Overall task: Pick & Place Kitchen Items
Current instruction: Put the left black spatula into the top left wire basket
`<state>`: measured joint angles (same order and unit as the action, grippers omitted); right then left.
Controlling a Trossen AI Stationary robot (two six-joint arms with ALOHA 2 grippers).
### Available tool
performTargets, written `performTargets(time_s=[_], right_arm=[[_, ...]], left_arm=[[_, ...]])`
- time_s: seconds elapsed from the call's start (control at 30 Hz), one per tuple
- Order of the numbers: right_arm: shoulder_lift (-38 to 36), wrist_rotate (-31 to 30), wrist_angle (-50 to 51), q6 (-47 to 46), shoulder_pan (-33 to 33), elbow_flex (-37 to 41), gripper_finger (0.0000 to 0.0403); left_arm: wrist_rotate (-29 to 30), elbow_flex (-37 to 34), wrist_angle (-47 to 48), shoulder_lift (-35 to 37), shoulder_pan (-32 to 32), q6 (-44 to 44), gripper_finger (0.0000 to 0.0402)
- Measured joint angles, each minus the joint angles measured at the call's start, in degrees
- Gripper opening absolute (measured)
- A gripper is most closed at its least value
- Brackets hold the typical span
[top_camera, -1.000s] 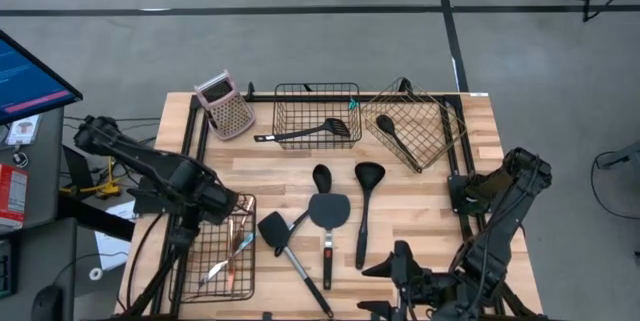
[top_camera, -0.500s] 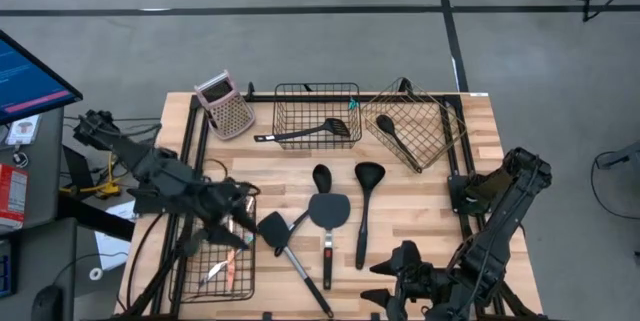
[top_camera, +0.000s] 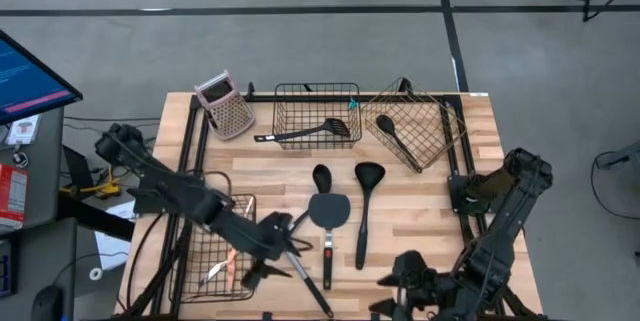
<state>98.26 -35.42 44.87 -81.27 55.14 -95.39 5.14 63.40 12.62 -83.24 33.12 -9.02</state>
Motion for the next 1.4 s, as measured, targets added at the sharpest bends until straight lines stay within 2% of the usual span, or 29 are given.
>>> performTargets(time_s=[0.13, 0.37, 0.63, 0.93, 1.17, 1.4], right_arm=[[0.4, 3.2, 0.9, -5.7, 2.0, 0.0, 0.0317], [0.5, 3.2, 3.1, -11.5, 4.9, 0.0, 0.0317], [0.5, 2.4, 3.1, -11.6, 5.2, 0.0, 0.0317], [0.5, 2.4, 3.1, -10.5, 5.2, 0.0, 0.0317], [0.5, 2.4, 3.1, -9.8, 5.2, 0.0, 0.0317], [0.5, 2.4, 3.1, -9.7, 5.2, 0.0, 0.0317]], left_arm=[[-1.1, 0.0, 0.0, -4.0, 0.0, 1.0, 0.0251], [-1.0, 0.0, -0.3, -9.1, -0.2, 4.8, 0.0254], [-2.1, 0.0, -0.2, -16.0, -0.2, 6.2, 0.0255], [-0.1, 0.0, -0.1, -22.9, -1.0, 5.5, 0.0255], [-1.0, 0.0, 3.5, -24.5, -2.7, 5.9, 0.0255], [-1.5, 0.0, 5.9, -24.5, -3.9, 10.1, 0.0247]])
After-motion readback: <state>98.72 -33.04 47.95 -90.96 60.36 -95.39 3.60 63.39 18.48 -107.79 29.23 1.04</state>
